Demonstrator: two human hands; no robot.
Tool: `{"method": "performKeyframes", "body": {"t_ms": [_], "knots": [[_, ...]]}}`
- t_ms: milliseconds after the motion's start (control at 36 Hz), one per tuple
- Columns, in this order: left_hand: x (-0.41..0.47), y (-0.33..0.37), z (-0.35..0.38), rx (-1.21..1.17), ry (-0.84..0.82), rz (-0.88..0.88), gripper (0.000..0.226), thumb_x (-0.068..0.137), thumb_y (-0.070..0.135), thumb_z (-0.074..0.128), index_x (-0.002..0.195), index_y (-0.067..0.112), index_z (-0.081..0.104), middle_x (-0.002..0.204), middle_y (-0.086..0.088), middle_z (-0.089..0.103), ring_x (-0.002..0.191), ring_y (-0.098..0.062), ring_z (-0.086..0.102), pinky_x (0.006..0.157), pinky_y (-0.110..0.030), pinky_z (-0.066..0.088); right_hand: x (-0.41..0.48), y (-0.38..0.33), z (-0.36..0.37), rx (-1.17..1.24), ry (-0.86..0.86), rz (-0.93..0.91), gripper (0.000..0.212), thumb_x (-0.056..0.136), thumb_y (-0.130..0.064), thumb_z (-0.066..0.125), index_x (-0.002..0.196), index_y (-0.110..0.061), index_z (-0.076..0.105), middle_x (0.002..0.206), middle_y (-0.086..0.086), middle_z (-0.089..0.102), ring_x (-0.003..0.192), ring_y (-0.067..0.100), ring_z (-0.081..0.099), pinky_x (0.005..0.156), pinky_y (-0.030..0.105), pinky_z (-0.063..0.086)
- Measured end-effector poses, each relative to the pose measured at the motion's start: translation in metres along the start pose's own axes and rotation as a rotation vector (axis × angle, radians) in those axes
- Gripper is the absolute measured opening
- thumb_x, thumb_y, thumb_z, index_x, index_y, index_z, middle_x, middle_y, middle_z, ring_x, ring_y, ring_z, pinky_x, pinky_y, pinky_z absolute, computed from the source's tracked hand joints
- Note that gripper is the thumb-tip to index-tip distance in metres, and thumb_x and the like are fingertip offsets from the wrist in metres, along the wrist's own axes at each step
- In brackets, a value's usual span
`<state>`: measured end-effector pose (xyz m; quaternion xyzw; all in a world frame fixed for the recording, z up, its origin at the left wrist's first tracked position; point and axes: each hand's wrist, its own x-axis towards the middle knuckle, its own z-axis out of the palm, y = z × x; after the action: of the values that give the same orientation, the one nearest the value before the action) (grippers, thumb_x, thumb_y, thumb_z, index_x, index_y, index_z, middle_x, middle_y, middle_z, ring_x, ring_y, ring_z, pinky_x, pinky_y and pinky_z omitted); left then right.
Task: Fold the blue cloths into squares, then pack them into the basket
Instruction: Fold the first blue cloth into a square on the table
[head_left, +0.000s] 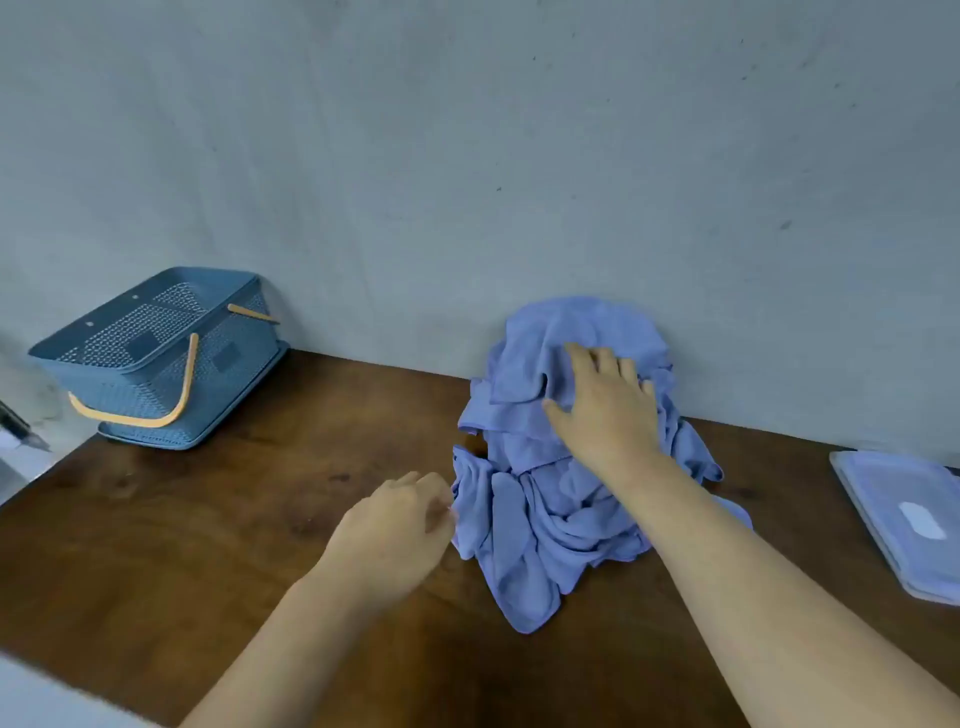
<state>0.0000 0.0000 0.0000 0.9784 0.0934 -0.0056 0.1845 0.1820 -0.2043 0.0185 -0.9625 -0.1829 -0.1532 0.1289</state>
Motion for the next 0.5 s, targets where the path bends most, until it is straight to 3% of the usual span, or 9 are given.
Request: {"method": "performKeyframes", "body": {"t_ms": [167, 278, 361, 417, 500], "knots": [[0.031, 0.026, -0.020, -0.011, 0.050, 0.013, 0.013, 0.104, 0.043, 0.047, 0.113, 0.037, 0.054, 0.106, 0.019, 0.054, 0.098, -0.007, 0.054, 0.070, -0.024, 0.040, 0.030, 0.003, 0.003, -0.088, -0.070, 0.043, 0.077, 0.096, -0.067, 0.056, 0.161, -0.039, 0.023, 0.158, 0.005, 0.038, 0.139, 0.033, 0.038, 0.102, 0.050, 0.043], [0.050, 0.040, -0.023, -0.061, 0.073, 0.039, 0.021, 0.101, 0.042, 0.052, 0.123, 0.039, 0.052, 0.111, 0.022, 0.053, 0.099, -0.007, 0.055, 0.070, -0.023, 0.041, 0.039, 0.006, 0.004, -0.089, -0.144, 0.056, 0.064, 0.101, -0.063, 0.051, 0.158, -0.039, 0.034, 0.158, 0.004, 0.041, 0.140, 0.032, 0.040, 0.103, 0.050, 0.044], [0.070, 0.047, -0.024, -0.102, 0.085, 0.080, 0.030, 0.100, 0.039, 0.055, 0.129, 0.039, 0.051, 0.116, 0.018, 0.055, 0.100, -0.010, 0.059, 0.081, -0.035, 0.053, 0.046, 0.013, 0.006, -0.044, -0.095, 0.020, 0.030, 0.107, -0.046, 0.049, 0.128, -0.032, 0.066, 0.130, 0.002, 0.064, 0.113, 0.028, 0.060, 0.083, 0.043, 0.050], [0.085, 0.050, -0.025, -0.136, 0.088, 0.121, 0.043, 0.101, 0.041, 0.057, 0.143, 0.037, 0.047, 0.132, 0.016, 0.054, 0.115, -0.012, 0.058, 0.090, -0.034, 0.052, 0.047, 0.018, 0.004, 0.065, -0.058, 0.010, 0.026, 0.107, -0.039, 0.050, 0.102, -0.030, 0.074, 0.105, -0.002, 0.070, 0.084, 0.023, 0.064, 0.062, 0.037, 0.049], [0.111, 0.056, -0.034, -0.221, 0.100, 0.219, 0.069, 0.101, 0.044, 0.064, 0.160, 0.033, 0.031, 0.161, 0.016, 0.034, 0.144, -0.014, 0.040, 0.108, -0.030, 0.042, 0.047, 0.021, -0.006, 0.392, 0.045, 0.052, 0.021, 0.104, -0.036, 0.058, 0.096, -0.033, 0.077, 0.082, -0.009, 0.073, 0.072, 0.014, 0.065, 0.061, 0.040, 0.057]]}}
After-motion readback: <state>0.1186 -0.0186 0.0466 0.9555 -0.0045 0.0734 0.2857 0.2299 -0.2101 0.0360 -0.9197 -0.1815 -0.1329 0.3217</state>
